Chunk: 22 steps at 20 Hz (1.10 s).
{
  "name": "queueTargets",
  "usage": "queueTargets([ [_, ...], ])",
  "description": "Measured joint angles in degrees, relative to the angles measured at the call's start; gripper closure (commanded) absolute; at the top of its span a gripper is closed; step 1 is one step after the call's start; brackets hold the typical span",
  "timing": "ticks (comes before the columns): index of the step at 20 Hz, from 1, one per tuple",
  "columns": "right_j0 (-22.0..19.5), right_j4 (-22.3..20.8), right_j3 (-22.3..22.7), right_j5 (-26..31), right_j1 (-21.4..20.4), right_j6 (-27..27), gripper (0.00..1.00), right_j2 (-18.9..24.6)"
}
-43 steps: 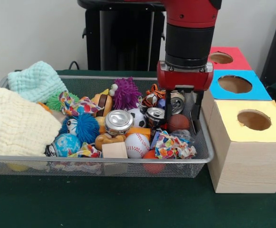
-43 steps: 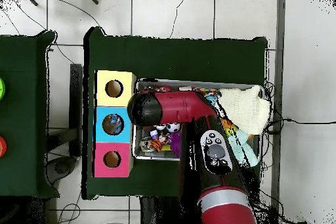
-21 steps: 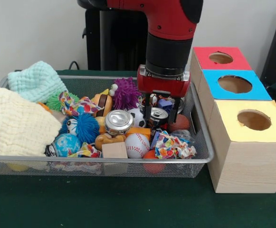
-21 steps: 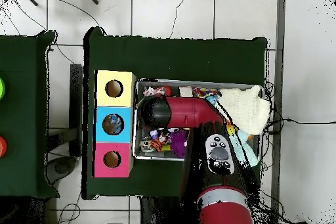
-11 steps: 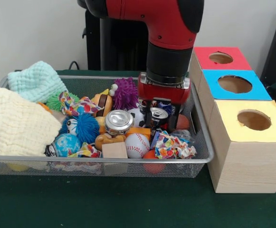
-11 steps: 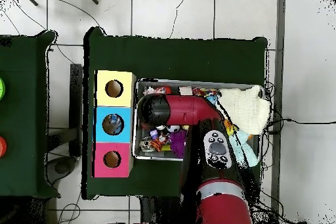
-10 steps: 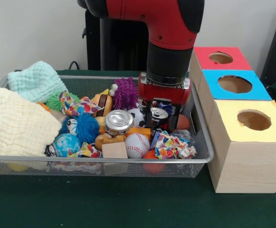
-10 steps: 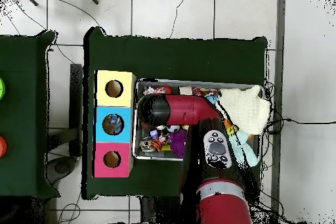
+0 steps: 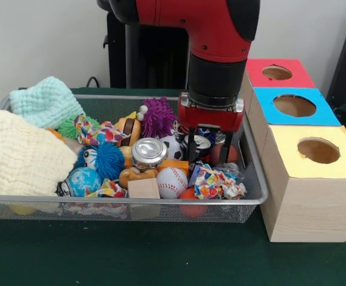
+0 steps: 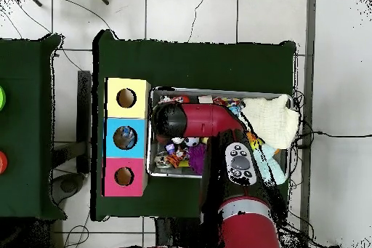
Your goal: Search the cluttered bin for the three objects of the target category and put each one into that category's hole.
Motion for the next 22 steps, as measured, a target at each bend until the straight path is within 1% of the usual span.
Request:
queueTargets([
  [6,-0.03,0.00,0.01,0.00,-1.23,0.00,0.00,1.54],
  [12,0.02,0.00,0.01,0.01,-2.13,0.00,0.00,2.10],
  [22,0.44,-0.11,-0.11,0.01,-1.96,0.00,0.00,2.11],
])
